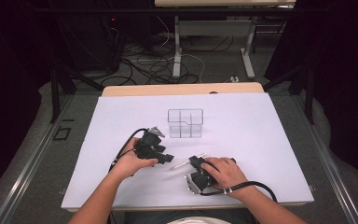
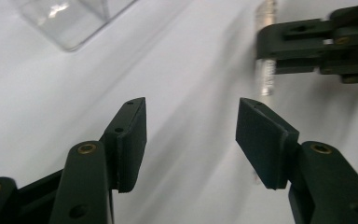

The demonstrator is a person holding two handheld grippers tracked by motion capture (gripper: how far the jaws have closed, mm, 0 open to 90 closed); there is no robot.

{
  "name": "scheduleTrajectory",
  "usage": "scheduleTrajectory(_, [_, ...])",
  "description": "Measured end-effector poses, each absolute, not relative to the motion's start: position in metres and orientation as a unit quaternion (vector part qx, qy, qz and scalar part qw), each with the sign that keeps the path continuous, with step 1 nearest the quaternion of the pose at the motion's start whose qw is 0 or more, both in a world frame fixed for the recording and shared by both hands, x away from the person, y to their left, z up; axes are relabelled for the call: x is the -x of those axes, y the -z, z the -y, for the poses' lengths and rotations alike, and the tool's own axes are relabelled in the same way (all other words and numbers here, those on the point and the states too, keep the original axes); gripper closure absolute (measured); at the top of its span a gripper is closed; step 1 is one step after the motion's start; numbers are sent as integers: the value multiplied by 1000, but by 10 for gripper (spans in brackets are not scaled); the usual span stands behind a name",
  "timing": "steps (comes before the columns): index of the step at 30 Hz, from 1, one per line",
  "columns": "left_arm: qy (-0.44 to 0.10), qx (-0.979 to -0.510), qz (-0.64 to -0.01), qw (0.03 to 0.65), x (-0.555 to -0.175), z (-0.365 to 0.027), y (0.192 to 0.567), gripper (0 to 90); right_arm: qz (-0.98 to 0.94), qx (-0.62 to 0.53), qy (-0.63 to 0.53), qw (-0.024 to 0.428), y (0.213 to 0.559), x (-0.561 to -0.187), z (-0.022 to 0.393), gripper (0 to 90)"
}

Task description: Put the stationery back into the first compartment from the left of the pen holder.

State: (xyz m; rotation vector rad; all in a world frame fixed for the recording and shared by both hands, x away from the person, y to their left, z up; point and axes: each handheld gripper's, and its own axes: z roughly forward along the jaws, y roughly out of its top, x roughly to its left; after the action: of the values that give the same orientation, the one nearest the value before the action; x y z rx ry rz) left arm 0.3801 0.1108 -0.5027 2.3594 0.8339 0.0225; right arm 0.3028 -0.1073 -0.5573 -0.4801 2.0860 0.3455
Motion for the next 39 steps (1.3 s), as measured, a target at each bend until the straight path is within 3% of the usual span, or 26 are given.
scheduleTrajectory(12, [-51,-874,-354,330,-376,-145,509,356,-857,130,-197,458,555,-307,110,796])
scheduleTrajectory(25, [-86,-851,-378,353,-372,-156,513,32,-869,15,-287,402,539,-321,120,796])
scheduleTrajectory(33, [-110,-838,-390,365,-375,-163,514,1,-860,-72,-356,358,529,-333,129,796])
scheduleTrajectory(39, [-133,-825,-401,376,-375,-170,515,1,-831,-171,-444,290,520,-351,138,796])
